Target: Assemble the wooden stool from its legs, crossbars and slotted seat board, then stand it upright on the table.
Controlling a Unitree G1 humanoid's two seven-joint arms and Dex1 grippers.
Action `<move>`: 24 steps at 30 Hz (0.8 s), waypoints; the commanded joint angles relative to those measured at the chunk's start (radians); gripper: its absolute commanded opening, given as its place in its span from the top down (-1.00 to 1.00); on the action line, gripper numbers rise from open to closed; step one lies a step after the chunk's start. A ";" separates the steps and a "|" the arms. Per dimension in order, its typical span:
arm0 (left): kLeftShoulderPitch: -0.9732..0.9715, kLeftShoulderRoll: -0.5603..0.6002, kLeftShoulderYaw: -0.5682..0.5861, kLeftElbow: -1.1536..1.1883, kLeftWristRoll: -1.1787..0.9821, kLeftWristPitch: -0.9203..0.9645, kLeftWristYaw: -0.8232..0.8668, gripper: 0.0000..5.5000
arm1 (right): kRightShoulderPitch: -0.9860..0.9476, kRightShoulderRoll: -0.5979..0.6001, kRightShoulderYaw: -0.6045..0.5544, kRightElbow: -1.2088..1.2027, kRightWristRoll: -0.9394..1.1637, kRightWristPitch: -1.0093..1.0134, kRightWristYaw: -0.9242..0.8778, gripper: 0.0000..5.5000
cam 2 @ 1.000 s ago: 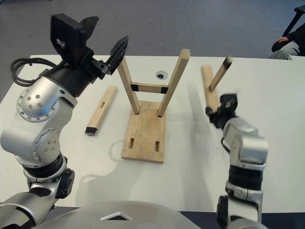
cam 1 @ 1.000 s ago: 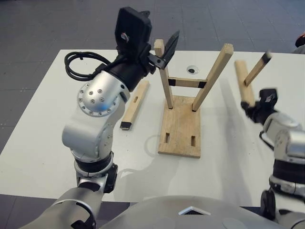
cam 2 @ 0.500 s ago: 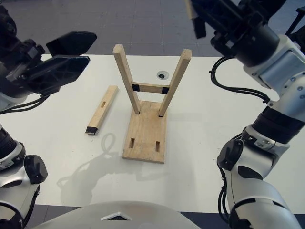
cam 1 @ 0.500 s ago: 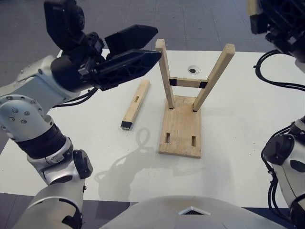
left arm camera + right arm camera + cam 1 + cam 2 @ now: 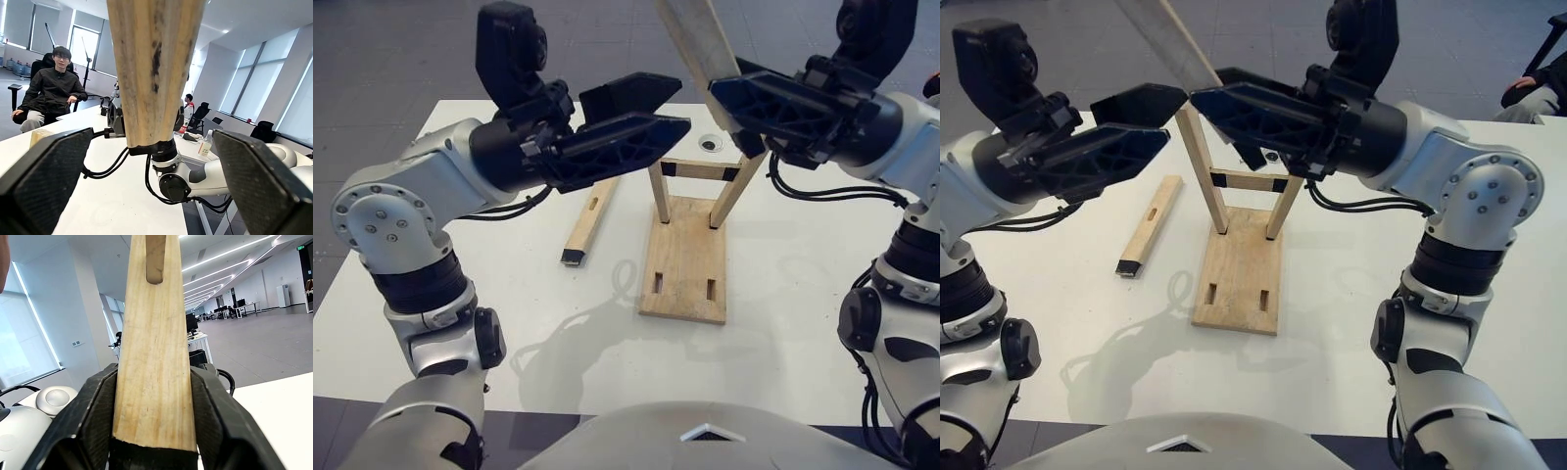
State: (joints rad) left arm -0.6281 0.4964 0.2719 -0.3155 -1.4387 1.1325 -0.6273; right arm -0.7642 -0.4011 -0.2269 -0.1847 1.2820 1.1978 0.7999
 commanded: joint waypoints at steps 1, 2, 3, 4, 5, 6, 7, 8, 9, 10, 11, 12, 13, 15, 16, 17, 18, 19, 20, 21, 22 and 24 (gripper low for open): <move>-0.047 0.029 0.002 0.033 -0.074 -0.004 0.041 -0.64 | 0.011 -0.005 0.031 -0.022 0.007 -0.020 0.021 0.25; -0.054 0.029 0.003 0.044 -0.099 -0.008 0.053 -0.64 | 0.020 -0.007 0.039 -0.032 0.008 -0.020 0.020 0.25; -0.060 0.028 0.004 0.055 -0.130 -0.013 0.069 -0.64 | 0.030 -0.010 0.047 -0.042 0.008 -0.018 0.020 0.25; -0.067 0.027 0.003 0.063 -0.159 -0.018 0.086 -0.64 | 0.038 -0.014 0.057 -0.051 0.005 -0.019 0.023 0.25; -0.072 0.028 0.001 0.068 -0.183 -0.022 0.101 -0.64 | 0.048 -0.019 0.068 -0.059 -0.002 -0.021 0.027 0.25; -0.078 0.029 -0.002 0.072 -0.204 -0.027 0.119 -0.64 | 0.056 -0.027 0.081 -0.067 -0.011 -0.023 0.035 0.25; -0.081 0.030 -0.005 0.075 -0.225 -0.032 0.135 -0.64 | 0.065 -0.033 0.091 -0.075 -0.017 -0.025 0.040 0.25; -0.081 0.034 -0.009 0.076 -0.243 -0.037 0.149 -0.64 | 0.072 -0.038 0.100 -0.080 -0.023 -0.029 0.045 0.25; -0.079 0.039 -0.012 0.074 -0.259 -0.041 0.161 -0.64 | 0.078 -0.043 0.107 -0.085 -0.027 -0.033 0.049 0.25; -0.076 0.045 -0.016 0.073 -0.274 -0.044 0.169 -0.64 | 0.081 -0.045 0.109 -0.084 -0.030 -0.037 0.052 0.25; -0.074 0.050 -0.019 0.073 -0.284 -0.047 0.175 -0.56 | 0.082 -0.047 0.111 -0.083 -0.033 -0.041 0.053 0.25; -0.071 0.057 -0.021 0.070 -0.293 -0.047 0.173 -0.53 | 0.082 -0.049 0.113 -0.080 -0.033 -0.045 0.054 0.25; -0.068 0.064 -0.022 0.068 -0.299 -0.046 0.169 -0.43 | 0.082 -0.051 0.114 -0.079 -0.033 -0.049 0.054 0.25; -0.061 0.076 -0.023 0.066 -0.309 -0.049 0.166 -0.34 | 0.083 -0.054 0.117 -0.077 -0.034 -0.055 0.054 0.25; -0.057 0.081 -0.022 0.064 -0.313 -0.052 0.167 -0.27 | 0.083 -0.056 0.119 -0.077 -0.034 -0.056 0.055 0.25; -0.054 0.087 -0.023 0.065 -0.314 -0.052 0.163 -0.23 | 0.085 -0.060 0.121 -0.077 -0.037 -0.059 0.057 0.25; -0.051 0.093 -0.024 0.066 -0.315 -0.052 0.162 -0.16 | 0.086 -0.063 0.123 -0.077 -0.038 -0.060 0.059 0.25; -0.050 0.097 -0.026 0.067 -0.316 -0.052 0.160 -0.11 | 0.087 -0.066 0.124 -0.078 -0.039 -0.060 0.061 0.25; -0.049 0.099 -0.028 0.067 -0.316 -0.053 0.160 -0.06 | 0.089 -0.070 0.125 -0.079 -0.039 -0.061 0.063 0.25; -0.049 0.101 -0.031 0.067 -0.318 -0.056 0.160 0.00 | 0.090 -0.073 0.125 -0.079 -0.040 -0.061 0.065 0.25; -0.049 0.101 -0.033 0.067 -0.319 -0.058 0.161 0.06 | 0.090 -0.077 0.126 -0.079 -0.042 -0.063 0.068 0.25; -0.049 0.099 -0.037 0.068 -0.322 -0.064 0.163 0.09 | 0.090 -0.085 0.130 -0.078 -0.052 -0.068 0.076 0.25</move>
State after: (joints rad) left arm -0.6782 0.5883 0.2381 -0.2424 -1.7407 1.0821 -0.4551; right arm -0.6780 -0.4598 -0.1003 -0.2627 1.2555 1.1440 0.8738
